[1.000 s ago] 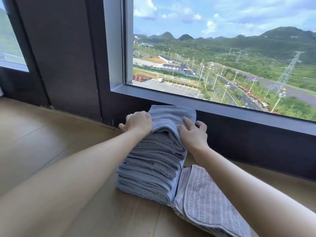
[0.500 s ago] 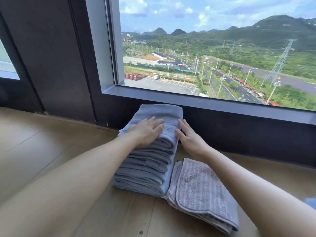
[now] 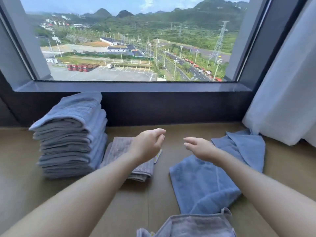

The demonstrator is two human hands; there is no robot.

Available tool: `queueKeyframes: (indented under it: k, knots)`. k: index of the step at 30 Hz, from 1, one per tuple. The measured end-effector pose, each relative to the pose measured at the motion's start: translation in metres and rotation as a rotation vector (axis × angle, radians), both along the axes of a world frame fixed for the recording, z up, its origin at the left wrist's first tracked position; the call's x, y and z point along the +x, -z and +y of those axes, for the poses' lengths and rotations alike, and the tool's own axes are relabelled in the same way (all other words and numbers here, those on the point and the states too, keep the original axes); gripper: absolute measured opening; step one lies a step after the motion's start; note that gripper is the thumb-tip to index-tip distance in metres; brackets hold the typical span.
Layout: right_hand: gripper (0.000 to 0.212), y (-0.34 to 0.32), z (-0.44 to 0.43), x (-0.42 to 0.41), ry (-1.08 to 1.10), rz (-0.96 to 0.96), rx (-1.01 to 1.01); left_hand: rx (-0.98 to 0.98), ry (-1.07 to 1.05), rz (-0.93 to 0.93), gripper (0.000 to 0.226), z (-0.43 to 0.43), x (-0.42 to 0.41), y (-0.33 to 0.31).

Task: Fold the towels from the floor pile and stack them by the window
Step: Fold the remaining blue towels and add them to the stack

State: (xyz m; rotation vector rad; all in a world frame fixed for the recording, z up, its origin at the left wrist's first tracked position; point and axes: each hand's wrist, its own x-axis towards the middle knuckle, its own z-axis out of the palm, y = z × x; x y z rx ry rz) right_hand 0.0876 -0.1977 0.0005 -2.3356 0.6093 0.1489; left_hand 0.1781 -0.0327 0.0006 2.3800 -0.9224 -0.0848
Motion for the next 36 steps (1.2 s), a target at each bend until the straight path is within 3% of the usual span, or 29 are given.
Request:
queueKeyframes:
  k: [6, 10, 13, 17, 21, 28, 36]
  knots:
    - [0.049, 0.041, -0.039, -0.032, -0.046, 0.161, -0.042, 0.175, 0.036, 0.128, 0.038, -0.051, -0.027, 0.048]
    - [0.051, 0.064, -0.054, -0.032, -0.033, 0.108, -0.048, 0.371, -0.063, 0.301, 0.048, -0.074, -0.029, 0.076]
    - [0.052, 0.082, -0.061, -0.03, -0.029, 0.089, -0.011, 0.465, -0.17, 0.492, 0.018, -0.08, -0.026, 0.091]
    - [0.051, 0.09, -0.066, -0.028, -0.022, 0.062, 0.0, 0.249, -0.212, 0.556, 0.014, -0.09, -0.019, 0.099]
    - [0.049, 0.07, -0.066, -0.03, 0.02, -0.061, -0.016, -0.019, -0.106, 0.454, 0.013, -0.1, -0.027, 0.065]
    - [0.036, -0.038, -0.049, -0.047, 0.189, -0.395, 0.126, -0.401, 0.051, 0.399, 0.021, -0.095, -0.049, -0.048]
    - [0.031, -0.15, -0.004, -0.069, 0.1, -0.557, 0.199, -0.556, 0.079, 0.296, 0.029, -0.059, -0.073, -0.162]
